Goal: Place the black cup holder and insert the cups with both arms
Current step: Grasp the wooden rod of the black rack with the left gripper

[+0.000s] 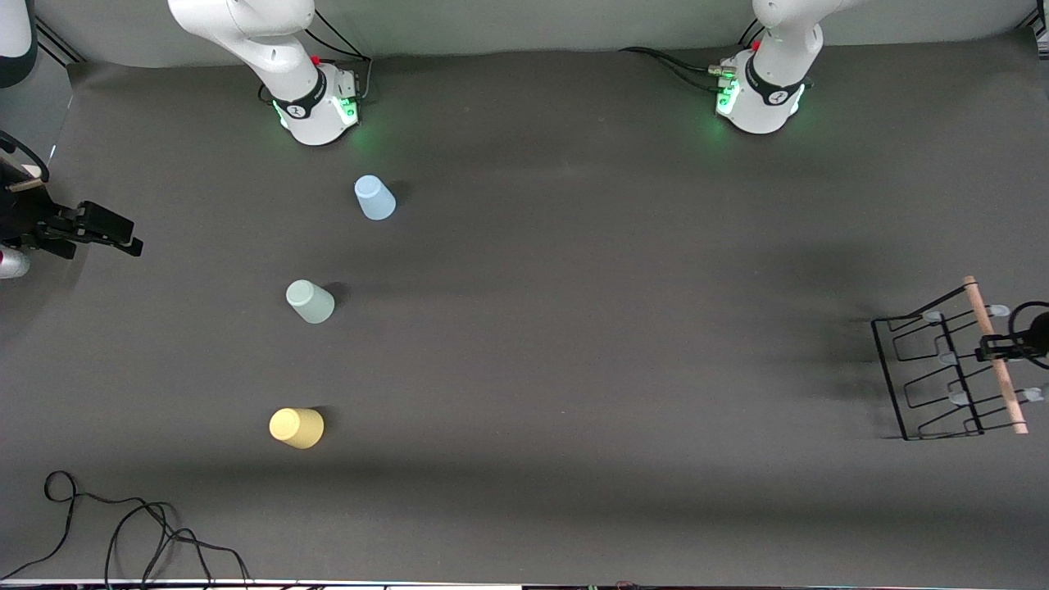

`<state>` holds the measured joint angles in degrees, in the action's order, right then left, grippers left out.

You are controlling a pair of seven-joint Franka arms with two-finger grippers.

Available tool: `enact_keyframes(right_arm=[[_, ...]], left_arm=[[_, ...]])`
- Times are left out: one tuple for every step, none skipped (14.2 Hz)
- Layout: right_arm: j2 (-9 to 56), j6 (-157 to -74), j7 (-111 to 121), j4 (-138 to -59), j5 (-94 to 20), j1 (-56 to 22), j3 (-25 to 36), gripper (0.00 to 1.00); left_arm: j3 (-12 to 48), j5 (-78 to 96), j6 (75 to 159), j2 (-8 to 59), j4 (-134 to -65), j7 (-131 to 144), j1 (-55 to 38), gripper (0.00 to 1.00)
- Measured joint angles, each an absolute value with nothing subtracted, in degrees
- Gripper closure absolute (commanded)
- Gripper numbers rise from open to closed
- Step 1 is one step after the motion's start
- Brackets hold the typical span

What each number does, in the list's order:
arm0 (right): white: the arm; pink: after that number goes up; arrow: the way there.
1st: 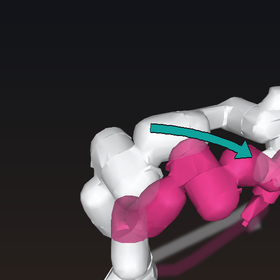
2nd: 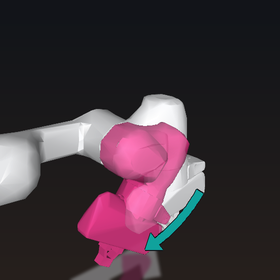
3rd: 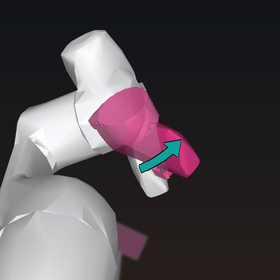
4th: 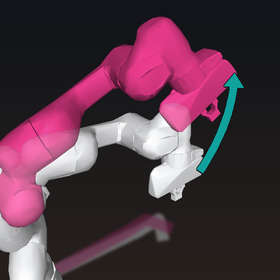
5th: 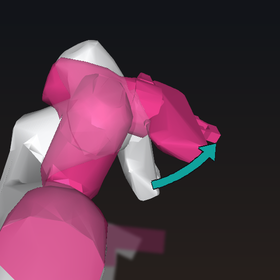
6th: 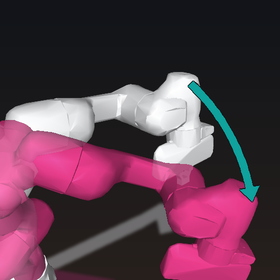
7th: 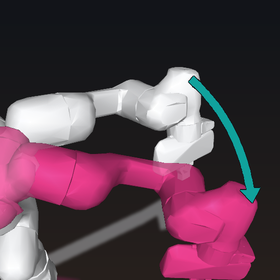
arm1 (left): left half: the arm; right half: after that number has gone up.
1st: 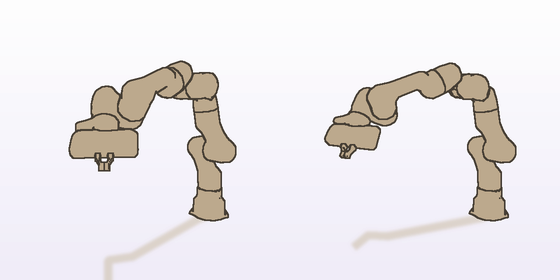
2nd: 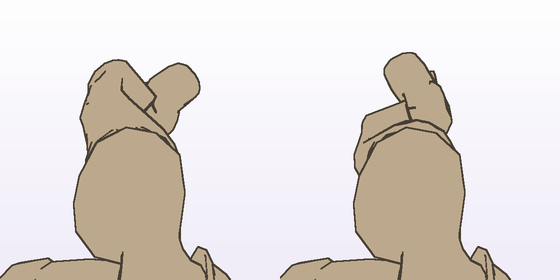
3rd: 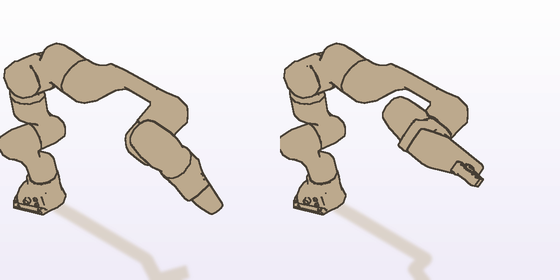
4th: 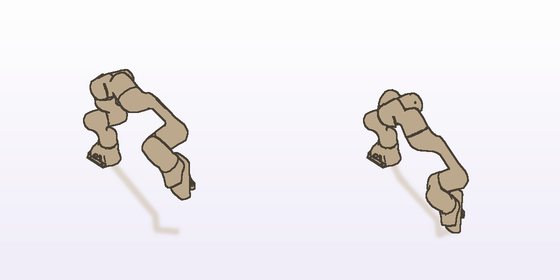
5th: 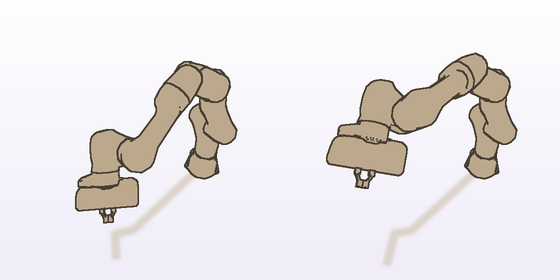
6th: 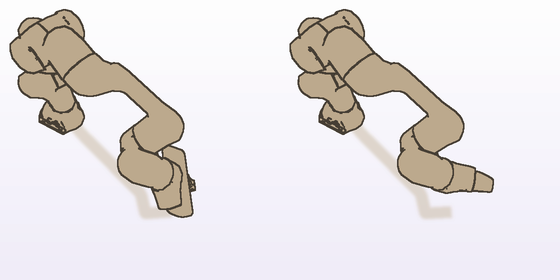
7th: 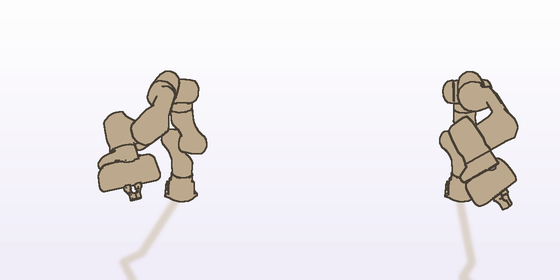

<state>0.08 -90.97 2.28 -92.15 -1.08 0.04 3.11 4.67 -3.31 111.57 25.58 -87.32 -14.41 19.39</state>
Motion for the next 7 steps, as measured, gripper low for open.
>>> enact_keyframes(right_arm=[[0.1,-91.0,2.3,-92.1,-1.1,0.0,3.1,0.0],[0.1,-91.0,2.3,-92.1,-1.1,0.0,3.1,0.0],[0.1,-91.0,2.3,-92.1,-1.1,0.0,3.1,0.0],[0.1,-91.0,2.3,-92.1,-1.1,0.0,3.1,0.0],[0.1,-91.0,2.3,-92.1,-1.1,0.0,3.1,0.0],[0.1,-91.0,2.3,-92.1,-1.1,0.0,3.1,0.0],[0.1,-91.0,2.3,-92.1,-1.1,0.0,3.1,0.0]], left_arm=[[4.8,-3.3,110.7,25.2,-86.6,-12.7,18.1,1.0],[4.9,-3.3,110.4,24.7,-86.4,-9.9,16.2,1.0],[5.0,-3.3,110.3,24.4,-86.5,-6.8,14.0,1.0],[5.1,-3.2,110.2,24.2,-86.7,-3.5,11.2,1.0],[5.2,-3.2,110.2,24.1,-86.8,0.3,8.3,1.0],[5.3,-3.2,110.2,24.1,-86.9,4.1,5.4,1.0],[5.4,-3.2,110.2,24.1,-86.9,7.7,2.5,1.0]])
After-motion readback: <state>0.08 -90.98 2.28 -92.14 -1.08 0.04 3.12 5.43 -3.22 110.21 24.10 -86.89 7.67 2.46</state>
